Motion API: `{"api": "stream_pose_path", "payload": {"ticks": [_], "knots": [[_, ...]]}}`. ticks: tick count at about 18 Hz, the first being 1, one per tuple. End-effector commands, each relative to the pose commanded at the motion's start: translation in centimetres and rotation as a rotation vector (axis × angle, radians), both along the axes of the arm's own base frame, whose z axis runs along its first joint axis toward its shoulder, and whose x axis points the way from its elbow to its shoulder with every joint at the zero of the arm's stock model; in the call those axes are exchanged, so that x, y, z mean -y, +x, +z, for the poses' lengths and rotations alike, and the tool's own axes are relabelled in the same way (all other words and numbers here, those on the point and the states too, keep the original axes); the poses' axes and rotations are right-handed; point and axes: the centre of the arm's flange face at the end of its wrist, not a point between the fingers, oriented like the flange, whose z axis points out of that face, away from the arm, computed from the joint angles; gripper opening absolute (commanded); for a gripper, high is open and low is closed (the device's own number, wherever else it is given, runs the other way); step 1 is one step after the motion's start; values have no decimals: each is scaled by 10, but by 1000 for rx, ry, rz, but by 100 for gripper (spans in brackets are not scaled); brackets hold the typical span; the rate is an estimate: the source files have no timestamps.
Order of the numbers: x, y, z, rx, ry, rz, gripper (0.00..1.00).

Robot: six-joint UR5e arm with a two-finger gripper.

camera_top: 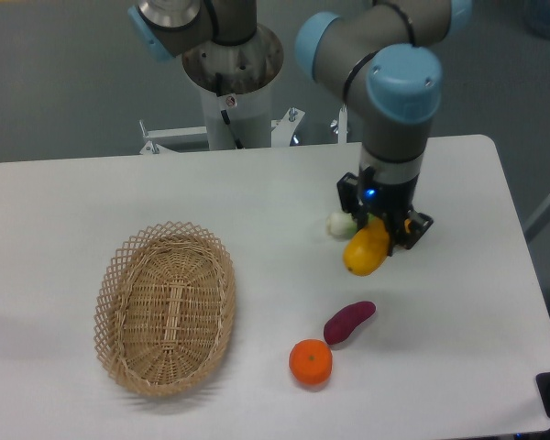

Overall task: Pick up the mango from the table
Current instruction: 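Lift the held mango up and carry it toward the bok choy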

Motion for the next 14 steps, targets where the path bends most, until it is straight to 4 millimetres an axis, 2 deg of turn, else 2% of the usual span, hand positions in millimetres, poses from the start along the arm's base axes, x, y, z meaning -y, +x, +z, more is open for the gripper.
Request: {"api": "stream_pose_path", "payload": {"ticks": [3,14], "knots": [[8,-4,4,1,-5,-10,51],[9,-4,1,4,-7,-14,51]]}}
